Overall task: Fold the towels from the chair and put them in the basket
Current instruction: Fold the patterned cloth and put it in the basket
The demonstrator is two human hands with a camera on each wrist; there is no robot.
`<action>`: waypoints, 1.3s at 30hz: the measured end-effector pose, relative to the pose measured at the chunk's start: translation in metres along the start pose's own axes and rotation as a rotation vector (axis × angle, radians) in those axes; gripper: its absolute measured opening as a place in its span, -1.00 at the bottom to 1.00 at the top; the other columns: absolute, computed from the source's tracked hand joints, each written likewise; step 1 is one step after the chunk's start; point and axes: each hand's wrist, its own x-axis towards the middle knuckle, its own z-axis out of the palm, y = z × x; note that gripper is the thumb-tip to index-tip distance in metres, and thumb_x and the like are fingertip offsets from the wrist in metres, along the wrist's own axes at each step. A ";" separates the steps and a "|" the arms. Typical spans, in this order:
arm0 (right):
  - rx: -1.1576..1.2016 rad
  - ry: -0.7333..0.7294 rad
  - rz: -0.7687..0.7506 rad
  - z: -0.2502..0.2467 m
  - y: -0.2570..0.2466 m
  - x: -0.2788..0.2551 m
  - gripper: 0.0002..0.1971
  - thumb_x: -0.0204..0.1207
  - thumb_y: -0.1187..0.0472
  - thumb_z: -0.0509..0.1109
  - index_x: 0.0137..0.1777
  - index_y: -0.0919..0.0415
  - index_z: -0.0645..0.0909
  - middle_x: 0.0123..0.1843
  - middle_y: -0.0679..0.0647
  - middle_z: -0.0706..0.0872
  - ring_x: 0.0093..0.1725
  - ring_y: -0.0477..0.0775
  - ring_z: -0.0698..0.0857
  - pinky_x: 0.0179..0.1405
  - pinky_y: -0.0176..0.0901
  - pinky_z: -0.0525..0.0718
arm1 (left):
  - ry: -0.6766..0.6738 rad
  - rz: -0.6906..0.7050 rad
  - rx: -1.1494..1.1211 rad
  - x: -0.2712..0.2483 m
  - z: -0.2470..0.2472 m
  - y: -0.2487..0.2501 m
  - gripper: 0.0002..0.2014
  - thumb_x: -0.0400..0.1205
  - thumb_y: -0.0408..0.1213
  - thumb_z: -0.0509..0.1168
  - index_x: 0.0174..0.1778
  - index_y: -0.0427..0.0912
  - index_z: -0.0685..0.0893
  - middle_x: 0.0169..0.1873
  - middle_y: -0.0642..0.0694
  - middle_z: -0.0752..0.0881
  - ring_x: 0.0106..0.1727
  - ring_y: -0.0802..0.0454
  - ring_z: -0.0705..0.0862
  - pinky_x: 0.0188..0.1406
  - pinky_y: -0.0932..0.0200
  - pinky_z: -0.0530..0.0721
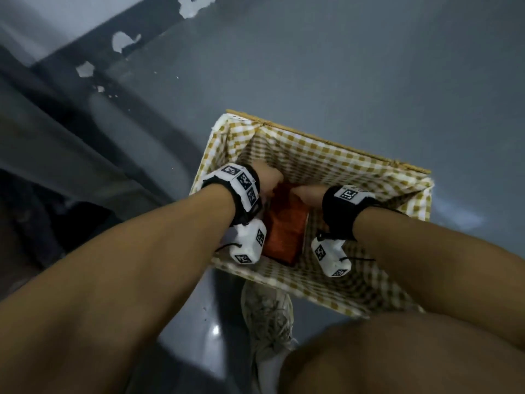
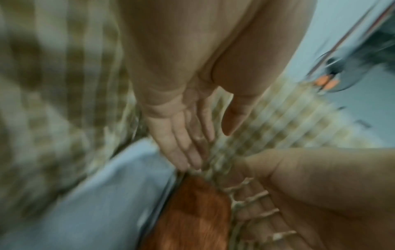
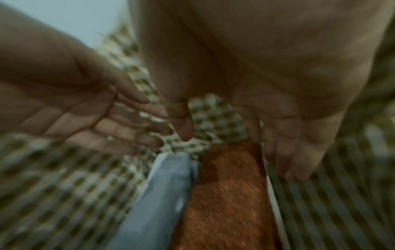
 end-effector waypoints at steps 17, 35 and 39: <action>-0.593 -0.470 -0.710 0.216 -0.212 -0.325 -0.63 0.70 0.13 0.32 0.38 0.36 0.61 0.22 0.26 0.80 0.02 0.14 0.75 0.01 -0.13 0.61 | 0.501 0.123 -0.271 -0.381 -0.227 -0.185 -0.85 0.68 -0.38 0.27 0.12 -0.20 0.69 -0.07 -0.12 0.82 -0.13 -0.03 0.78 -0.26 0.21 0.55; -1.013 -0.381 -1.127 0.489 -0.196 -0.334 -0.67 0.49 -0.04 0.54 0.18 0.05 0.64 -0.09 -0.03 0.66 -0.09 0.02 0.64 -0.06 -0.18 0.51 | 0.758 -0.557 0.007 -0.471 -0.210 -0.437 -0.44 0.49 -0.02 0.50 0.37 -0.16 0.63 0.27 -0.20 0.71 0.27 -0.20 0.67 0.23 0.02 0.65; -1.038 -0.339 -1.275 0.499 -0.205 -0.329 -0.89 0.56 0.12 0.47 -0.17 0.04 0.62 -0.25 -0.03 0.66 -0.18 0.03 0.63 -0.16 -0.19 0.44 | 0.907 -0.510 -0.016 -0.471 -0.224 -0.441 -0.77 0.54 -0.21 0.40 0.09 -0.13 0.78 0.09 -0.20 0.78 0.12 -0.21 0.72 0.05 0.06 0.69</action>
